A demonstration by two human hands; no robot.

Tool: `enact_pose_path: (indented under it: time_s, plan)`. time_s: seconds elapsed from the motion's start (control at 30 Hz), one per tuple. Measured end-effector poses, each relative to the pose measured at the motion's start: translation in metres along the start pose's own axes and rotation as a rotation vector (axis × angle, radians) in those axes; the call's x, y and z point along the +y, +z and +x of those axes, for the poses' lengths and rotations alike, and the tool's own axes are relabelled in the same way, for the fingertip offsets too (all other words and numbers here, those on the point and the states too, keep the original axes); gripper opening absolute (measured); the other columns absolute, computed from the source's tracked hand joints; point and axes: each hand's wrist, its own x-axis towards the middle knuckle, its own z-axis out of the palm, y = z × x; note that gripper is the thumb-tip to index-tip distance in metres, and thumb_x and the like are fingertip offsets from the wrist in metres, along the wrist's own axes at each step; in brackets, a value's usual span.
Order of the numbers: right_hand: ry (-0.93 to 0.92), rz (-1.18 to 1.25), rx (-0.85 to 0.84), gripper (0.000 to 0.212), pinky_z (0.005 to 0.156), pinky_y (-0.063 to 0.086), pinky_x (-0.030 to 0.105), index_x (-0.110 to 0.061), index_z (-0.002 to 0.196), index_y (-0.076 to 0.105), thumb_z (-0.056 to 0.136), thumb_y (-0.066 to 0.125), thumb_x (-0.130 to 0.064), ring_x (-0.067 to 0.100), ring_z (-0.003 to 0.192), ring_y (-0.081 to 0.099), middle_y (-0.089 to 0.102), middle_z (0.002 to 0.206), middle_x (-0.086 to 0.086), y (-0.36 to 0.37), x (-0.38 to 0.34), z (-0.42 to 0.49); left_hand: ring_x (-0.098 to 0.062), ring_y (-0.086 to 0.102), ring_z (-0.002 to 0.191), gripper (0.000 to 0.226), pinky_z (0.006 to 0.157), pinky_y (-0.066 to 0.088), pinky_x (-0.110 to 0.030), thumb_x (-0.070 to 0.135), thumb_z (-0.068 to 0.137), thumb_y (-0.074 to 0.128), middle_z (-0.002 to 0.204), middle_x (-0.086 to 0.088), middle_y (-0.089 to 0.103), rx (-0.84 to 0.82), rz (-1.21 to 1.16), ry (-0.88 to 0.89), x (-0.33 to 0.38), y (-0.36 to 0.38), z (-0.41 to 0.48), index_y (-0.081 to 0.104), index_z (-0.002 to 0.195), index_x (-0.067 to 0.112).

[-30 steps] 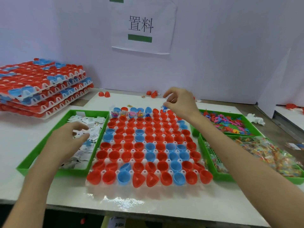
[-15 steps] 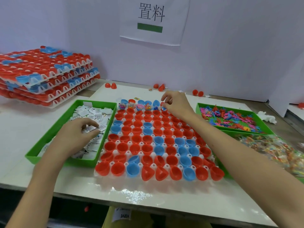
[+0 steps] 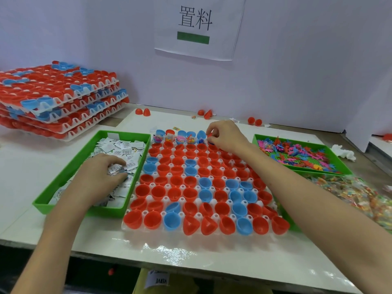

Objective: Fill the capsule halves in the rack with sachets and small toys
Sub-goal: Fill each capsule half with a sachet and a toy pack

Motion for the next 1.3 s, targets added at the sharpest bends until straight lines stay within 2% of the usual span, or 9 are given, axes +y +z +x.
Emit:
enact_pose_path:
  time_s: [0.3,0.43,0.53,0.67,0.8,0.9,1.0,1.1,1.3]
  plan:
    - [0.128,0.059,0.133,0.019,0.081,0.048,0.025,-0.018,0.098,0.075,0.096,0.057,-0.012,-0.002,0.077,0.057,0.067,0.093,-0.008,-0.045,0.042,-0.021,-0.030,0.056,0.113,0.009,0.093,0.040,-0.038,0.017,0.084,0.077,0.119,-0.012,0.064,0.048,0.016,-0.016,0.002,0.001,-0.001,0.074,0.093,0.017]
    - [0.341,-0.122,-0.105,0.021,0.091,0.052,0.037,-0.009,0.106,0.076,0.095,0.062,-0.020,0.024,0.099,0.066,0.073,0.110,0.008,-0.072,0.083,-0.049,-0.029,0.057,0.108,0.009,0.087,0.041,-0.037,0.020,0.082,0.079,0.115,-0.011,0.066,0.072,-0.027,-0.023,0.003,0.000,-0.004,0.071,0.082,0.022]
    - [0.393,-0.087,-0.248,0.026,0.081,0.050,0.032,-0.014,0.113,0.073,0.090,0.072,-0.025,0.019,0.096,0.065,0.072,0.112,0.008,-0.075,0.098,-0.074,-0.024,0.056,0.092,0.013,0.078,0.041,-0.035,0.030,0.084,0.076,0.100,-0.008,0.068,0.106,-0.059,-0.014,0.004,-0.002,-0.006,0.070,0.076,0.022]
    - [0.395,0.029,-0.152,0.012,0.060,0.046,0.022,-0.020,0.093,0.074,0.083,0.080,-0.021,0.013,0.081,0.067,0.072,0.092,-0.001,-0.084,0.103,-0.085,-0.018,0.059,0.087,0.012,0.084,0.047,-0.039,0.031,0.086,0.074,0.092,-0.001,0.069,0.206,-0.152,-0.019,0.003,-0.004,-0.007,0.073,0.084,0.020]
    - [0.367,0.021,-0.169,0.012,0.058,0.041,0.017,-0.024,0.077,0.072,0.080,0.083,-0.021,0.004,0.077,0.064,0.070,0.079,-0.009,-0.087,0.101,-0.083,0.000,0.065,0.072,0.015,0.072,0.051,-0.020,0.042,0.082,0.073,0.077,0.004,0.072,0.369,-0.356,-0.018,0.004,-0.010,-0.011,0.072,0.082,0.027]
    - [0.359,0.015,-0.114,0.015,0.058,0.040,0.016,-0.027,0.073,0.070,0.083,0.080,-0.022,0.003,0.078,0.063,0.068,0.079,-0.013,-0.089,0.103,-0.083,-0.012,0.070,0.070,0.007,0.086,0.056,-0.039,0.036,0.086,0.071,0.079,0.001,0.073,0.399,-0.497,-0.015,0.010,-0.013,-0.013,0.070,0.081,0.031]
    - [0.388,0.051,0.037,0.012,0.068,0.051,0.027,-0.023,0.077,0.068,0.085,0.077,-0.020,0.009,0.081,0.065,0.070,0.084,-0.007,-0.095,0.102,-0.086,-0.001,0.069,0.069,0.008,0.073,0.057,-0.017,0.036,0.088,0.070,0.075,0.006,0.074,0.422,-0.537,0.074,0.033,-0.015,-0.018,0.070,0.081,0.032]
    - [0.409,0.300,0.178,0.007,0.082,0.058,0.040,-0.016,0.085,0.068,0.090,0.071,-0.012,0.020,0.084,0.071,0.073,0.086,0.000,-0.104,0.086,-0.092,0.001,0.069,0.070,0.007,0.066,0.050,-0.005,0.036,0.086,0.071,0.074,0.015,0.073,0.352,-0.576,0.185,0.073,-0.012,-0.032,0.072,0.081,0.032]
    - [0.085,1.152,0.364,0.015,0.078,0.056,0.020,-0.021,0.095,0.074,0.080,0.076,-0.022,0.014,0.085,0.071,0.076,0.084,-0.003,-0.126,-0.014,-0.137,0.001,0.068,0.074,0.015,0.062,0.050,-0.009,0.029,0.087,0.070,0.074,0.022,0.071,0.192,-0.665,0.310,0.146,0.007,-0.063,0.069,0.078,0.041]
